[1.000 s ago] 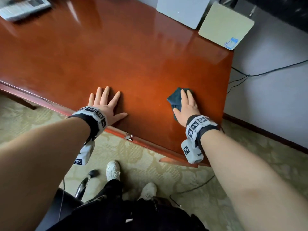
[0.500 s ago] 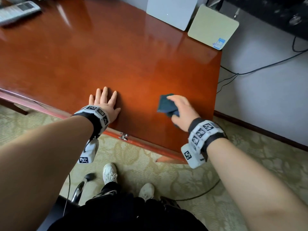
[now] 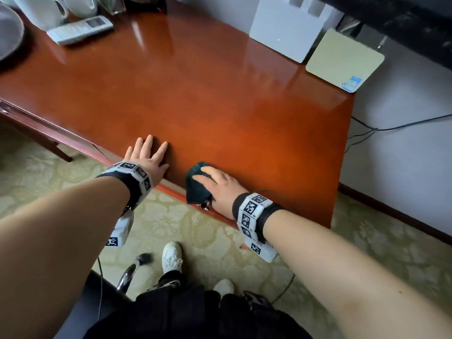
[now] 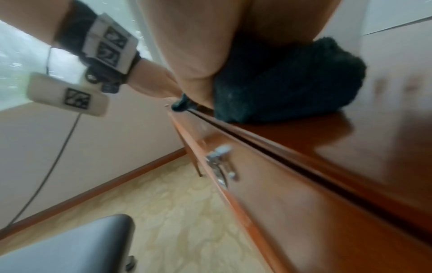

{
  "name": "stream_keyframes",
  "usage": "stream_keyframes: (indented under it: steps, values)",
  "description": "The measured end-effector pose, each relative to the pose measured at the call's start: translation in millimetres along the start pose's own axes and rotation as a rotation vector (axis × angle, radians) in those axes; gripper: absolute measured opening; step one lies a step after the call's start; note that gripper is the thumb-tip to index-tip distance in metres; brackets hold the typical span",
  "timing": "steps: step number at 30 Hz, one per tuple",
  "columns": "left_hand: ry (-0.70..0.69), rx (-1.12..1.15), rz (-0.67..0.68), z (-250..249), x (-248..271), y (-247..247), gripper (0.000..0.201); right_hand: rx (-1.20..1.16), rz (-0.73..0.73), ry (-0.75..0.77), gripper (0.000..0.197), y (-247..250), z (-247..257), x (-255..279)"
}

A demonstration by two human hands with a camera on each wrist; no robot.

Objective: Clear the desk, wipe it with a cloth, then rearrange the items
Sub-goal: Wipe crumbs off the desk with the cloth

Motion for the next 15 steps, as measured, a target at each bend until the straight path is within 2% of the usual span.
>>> stream_keyframes:
  steps: [3,5,7,9,10,12,13,15]
  values:
    - [0.094,0.036,-0.013,30,-9,6,0.062,-0.062,0.1,0.128,0.07,5,21,-13]
    - [0.137,0.066,-0.026,47,-16,10,0.065,-0.074,-0.001,0.126,0.068,28,12,-18]
    - [0.15,0.085,-0.033,60,-22,11,0.069,-0.128,-0.241,-0.01,0.063,62,-22,-22]
    - [0.125,0.073,-0.024,67,-28,13,0.075,-0.2,-0.454,-0.283,0.06,84,-70,-20]
    - [0.105,0.063,-0.016,69,-32,13,0.078,-0.22,-0.501,-0.428,0.06,85,-90,-19]
    - [0.073,0.061,-0.005,75,-38,15,0.085,-0.202,-0.468,-0.626,0.062,76,-107,-25]
    - [0.058,0.066,-0.004,79,-41,16,0.087,-0.177,-0.436,-0.66,0.063,71,-106,-32]
    - [0.022,0.056,0.0,87,-46,18,0.086,-0.123,-0.38,-0.612,0.065,65,-89,-52]
Point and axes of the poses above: each hand's wrist, its own x-axis away from the middle knuckle, its own y-axis out of the back of the hand, z = x × y, the point moved 8 cm from there along -x, towards the middle knuckle, and after that the axes turned 8 degrees about y, right-handed, at the moved point
